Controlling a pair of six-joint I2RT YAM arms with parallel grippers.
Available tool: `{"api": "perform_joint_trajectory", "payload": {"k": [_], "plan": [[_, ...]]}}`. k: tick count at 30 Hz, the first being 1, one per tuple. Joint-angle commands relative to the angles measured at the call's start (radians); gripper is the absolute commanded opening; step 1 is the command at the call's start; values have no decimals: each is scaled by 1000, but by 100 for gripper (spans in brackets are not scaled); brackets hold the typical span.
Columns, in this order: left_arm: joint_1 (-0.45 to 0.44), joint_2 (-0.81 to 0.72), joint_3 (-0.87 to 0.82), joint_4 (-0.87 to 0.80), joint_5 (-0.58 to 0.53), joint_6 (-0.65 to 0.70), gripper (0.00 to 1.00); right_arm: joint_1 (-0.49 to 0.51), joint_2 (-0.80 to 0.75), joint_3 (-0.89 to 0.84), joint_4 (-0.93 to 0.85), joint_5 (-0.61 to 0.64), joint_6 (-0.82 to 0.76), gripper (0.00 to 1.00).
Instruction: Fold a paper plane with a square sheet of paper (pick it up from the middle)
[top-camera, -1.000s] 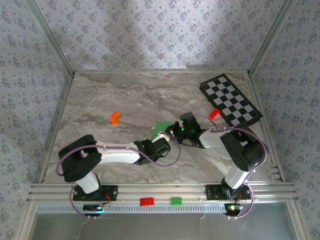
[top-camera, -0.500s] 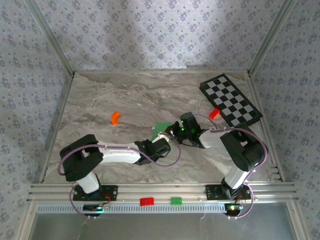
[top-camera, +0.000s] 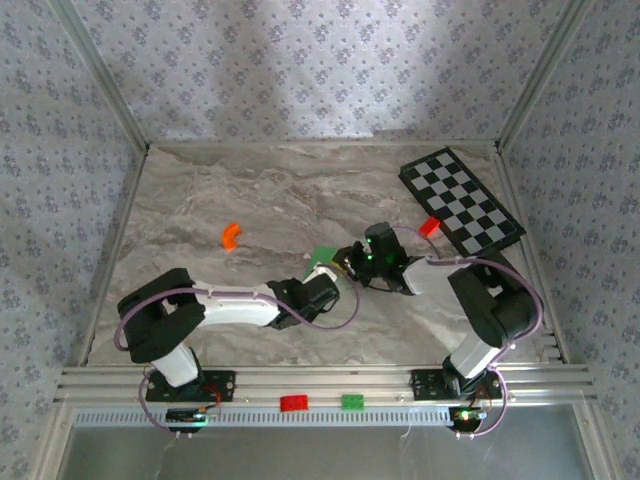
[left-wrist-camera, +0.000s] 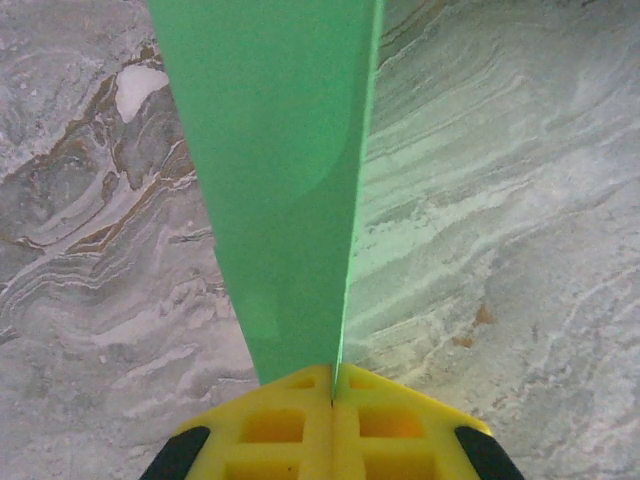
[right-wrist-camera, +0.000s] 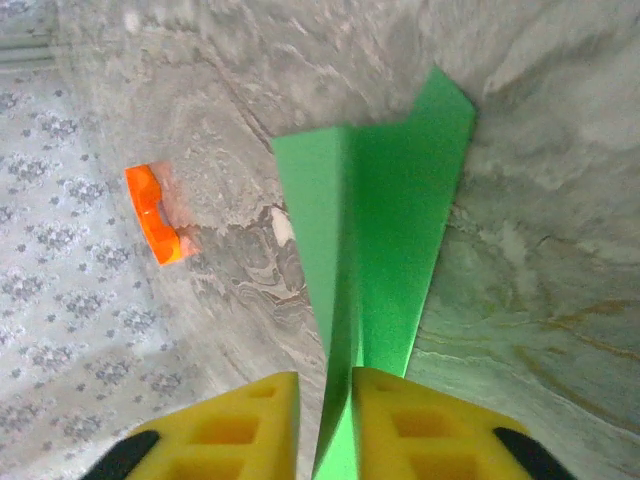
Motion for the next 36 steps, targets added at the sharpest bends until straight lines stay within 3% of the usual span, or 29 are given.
{"api": "perform_joint_trajectory", "payload": {"k": [1,7,9,12,22,36], "plan": [[33,-65,-27,29,97,-38,0,-48,-100,-19,-164,23,-110,32],[146,-170,-115,159,392,-102,0,-131,-296,-28,-446,99,-278,44],[206,-187,-145,211,522,-132,0,-151,-358,-43,-494,127,-304,47],[255,-188,-161,244,631,-148,0,-172,-421,-79,-508,150,-303,49],[333,-145,-188,308,783,-185,0,-183,-442,-133,-457,133,-271,49],[357,-32,-183,420,923,-225,0,-176,-387,-134,-377,63,-264,49]]}}
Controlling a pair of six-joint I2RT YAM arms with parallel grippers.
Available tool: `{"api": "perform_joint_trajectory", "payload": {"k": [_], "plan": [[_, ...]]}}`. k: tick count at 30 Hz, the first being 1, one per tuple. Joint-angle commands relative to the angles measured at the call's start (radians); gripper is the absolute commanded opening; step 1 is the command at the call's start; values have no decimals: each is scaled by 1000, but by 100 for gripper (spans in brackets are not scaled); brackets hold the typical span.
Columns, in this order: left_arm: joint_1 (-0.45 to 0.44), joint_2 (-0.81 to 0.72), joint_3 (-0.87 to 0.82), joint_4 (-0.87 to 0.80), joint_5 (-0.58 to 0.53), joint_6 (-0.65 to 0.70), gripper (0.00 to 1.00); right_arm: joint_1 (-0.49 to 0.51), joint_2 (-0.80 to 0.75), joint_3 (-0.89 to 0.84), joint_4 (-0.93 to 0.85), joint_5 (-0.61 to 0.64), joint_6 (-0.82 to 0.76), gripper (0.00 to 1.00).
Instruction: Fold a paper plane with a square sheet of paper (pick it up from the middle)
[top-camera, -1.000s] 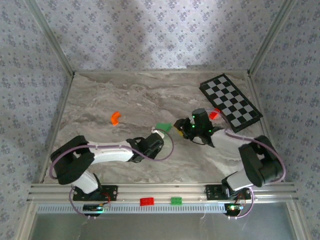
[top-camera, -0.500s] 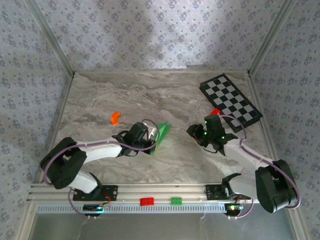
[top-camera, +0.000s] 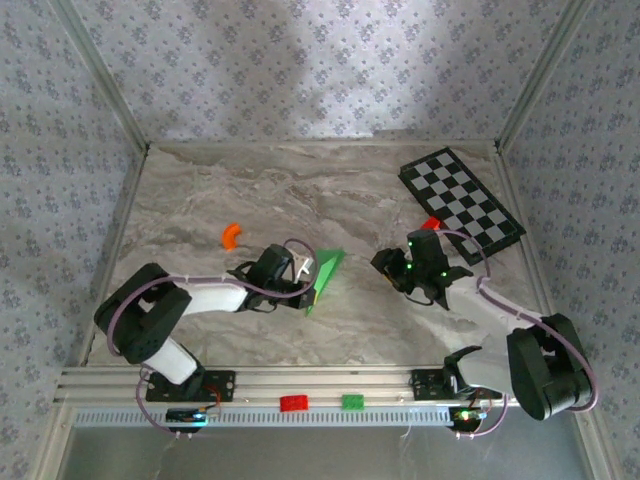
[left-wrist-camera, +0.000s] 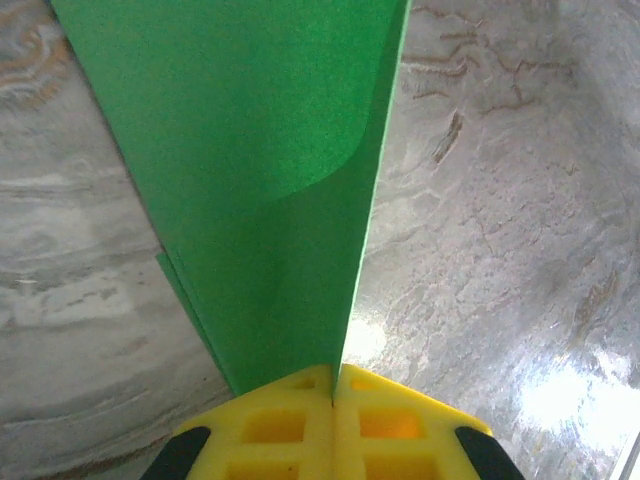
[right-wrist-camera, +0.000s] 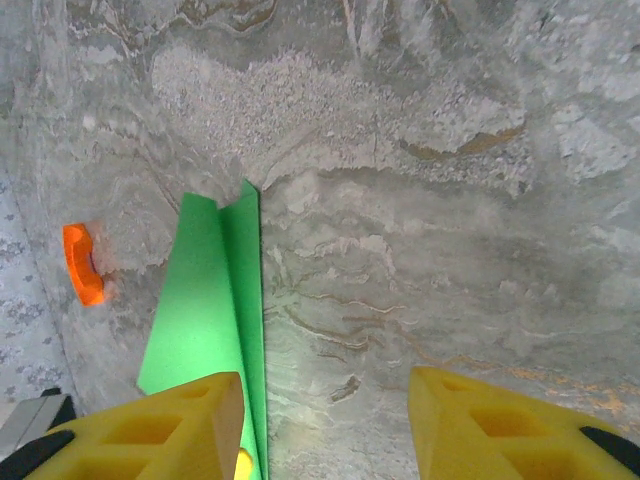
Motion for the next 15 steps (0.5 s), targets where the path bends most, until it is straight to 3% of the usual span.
{"api": "perform_joint_trajectory", "payload": {"k": [1,15], "plan": [[9,35,19,53,69,-17,0,6,22,-8,36,-34,-4,49],[57,116,-6,207,203,-107,0,67,137,29,184,-163,-76,44]]}}
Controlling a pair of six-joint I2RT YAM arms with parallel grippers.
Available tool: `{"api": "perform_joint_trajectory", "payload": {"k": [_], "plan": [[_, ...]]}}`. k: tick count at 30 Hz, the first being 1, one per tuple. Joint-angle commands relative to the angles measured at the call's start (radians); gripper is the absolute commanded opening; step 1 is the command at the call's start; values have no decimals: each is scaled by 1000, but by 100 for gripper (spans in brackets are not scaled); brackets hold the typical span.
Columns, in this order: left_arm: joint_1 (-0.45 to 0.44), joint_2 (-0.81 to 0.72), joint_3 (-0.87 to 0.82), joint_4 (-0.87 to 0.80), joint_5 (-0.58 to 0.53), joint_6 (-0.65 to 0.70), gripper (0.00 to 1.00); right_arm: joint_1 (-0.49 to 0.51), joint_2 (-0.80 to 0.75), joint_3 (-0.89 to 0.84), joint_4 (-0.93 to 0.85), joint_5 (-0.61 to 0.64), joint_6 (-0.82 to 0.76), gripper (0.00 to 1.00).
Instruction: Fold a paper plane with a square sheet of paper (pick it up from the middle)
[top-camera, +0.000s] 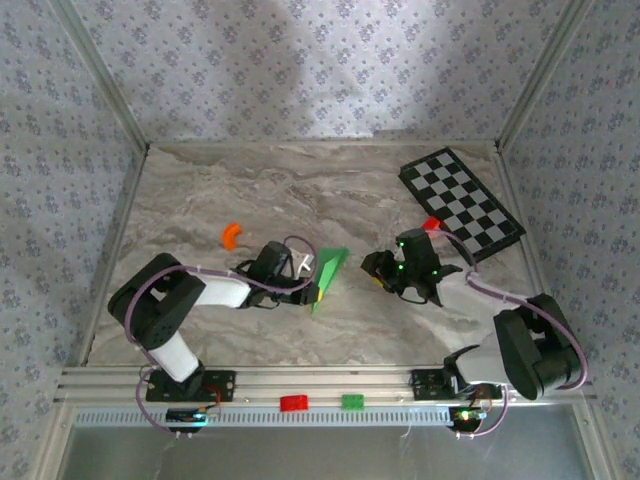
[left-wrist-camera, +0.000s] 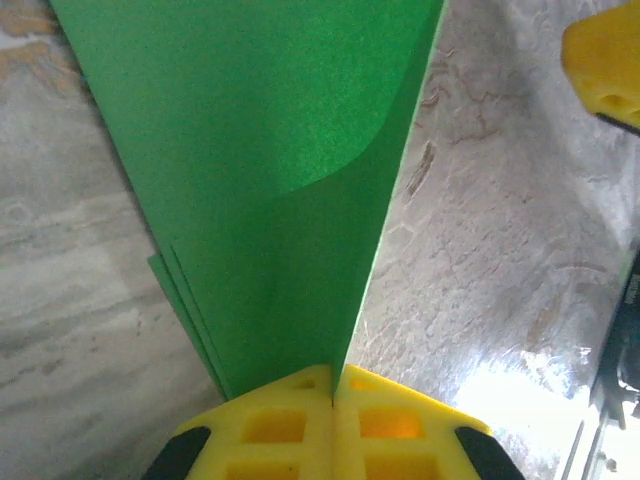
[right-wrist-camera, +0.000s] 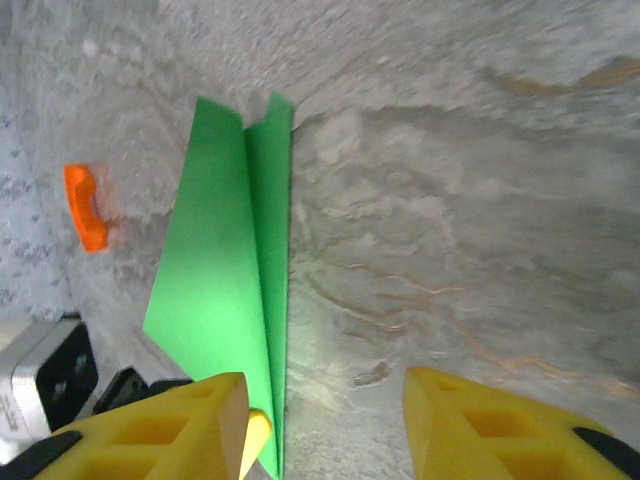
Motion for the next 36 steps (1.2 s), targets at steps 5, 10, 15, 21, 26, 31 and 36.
{"api": "perform_joint_trajectory", "payload": {"k": [5,10,15,21,26,31,36], "plan": [[13,72,4,83,105,-50,0,65,84,55,114,-72,-69,37],[15,105,1,121,115,-82,0,80,126,55,168,-95,-59,33],[15,139,4,145,140,-109,0,101,158,61,215,-124,-68,27],[14,147,35,74,148,-111,0,132,203,83,255,-114,-67,19],[16,141,64,-13,140,-115,0,148,267,127,286,-119,-58,15],[17,150,63,-13,135,-150,0,144,359,181,304,-104,-45,11],[18,153,54,-9,125,-181,0,128,447,203,358,-106,-14,10]]}}
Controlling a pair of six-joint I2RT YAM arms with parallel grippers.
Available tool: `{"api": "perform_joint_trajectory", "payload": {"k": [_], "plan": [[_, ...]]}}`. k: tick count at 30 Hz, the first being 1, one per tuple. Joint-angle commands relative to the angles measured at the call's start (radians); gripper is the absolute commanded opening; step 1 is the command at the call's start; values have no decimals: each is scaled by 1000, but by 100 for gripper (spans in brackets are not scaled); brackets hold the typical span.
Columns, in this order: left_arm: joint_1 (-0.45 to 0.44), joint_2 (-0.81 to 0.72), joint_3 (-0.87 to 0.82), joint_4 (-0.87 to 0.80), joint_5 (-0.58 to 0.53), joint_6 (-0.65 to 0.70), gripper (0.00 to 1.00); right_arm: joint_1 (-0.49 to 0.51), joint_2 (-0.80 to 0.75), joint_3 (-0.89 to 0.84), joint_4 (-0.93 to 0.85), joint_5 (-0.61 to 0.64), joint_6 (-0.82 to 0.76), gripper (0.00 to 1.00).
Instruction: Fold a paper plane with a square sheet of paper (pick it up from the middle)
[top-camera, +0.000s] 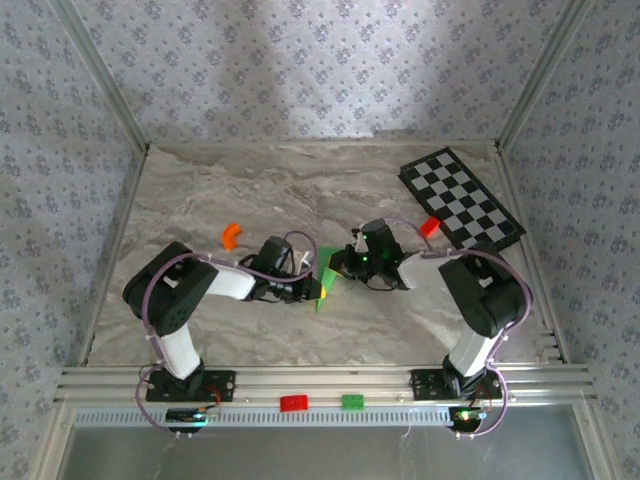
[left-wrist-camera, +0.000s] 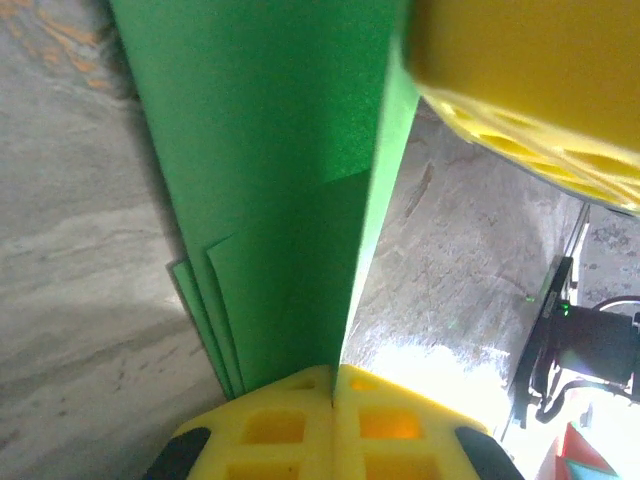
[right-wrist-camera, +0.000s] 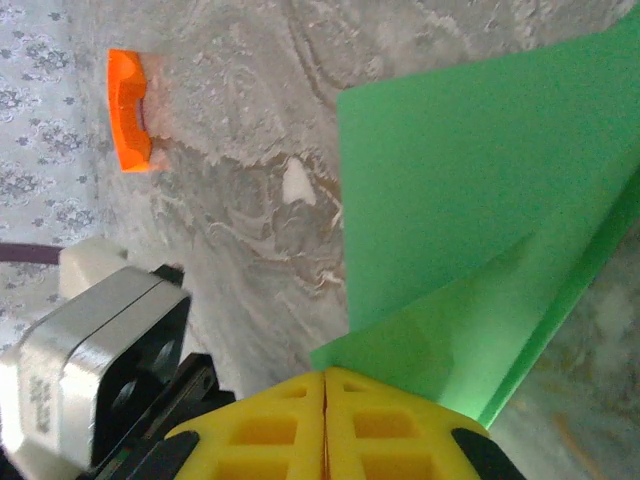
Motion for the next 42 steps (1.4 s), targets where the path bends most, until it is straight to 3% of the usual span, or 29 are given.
{"api": "perform_joint_trajectory", "payload": {"k": [1,11,21,26,42], "plan": [[-19,45,-6,-29,-26,-29,0,-13,43,21,51,-8,26,10],[-9,44,-62,34,-57,-105,0,-30,64,14,76,-56,22,11],[1,36,-99,102,-58,-146,0,-45,-9,-28,54,-68,-27,12],[2,39,-108,121,-66,-166,0,-32,34,1,27,-94,-43,8],[3,23,-129,137,-98,-201,0,-21,110,63,23,-107,-44,8]]}}
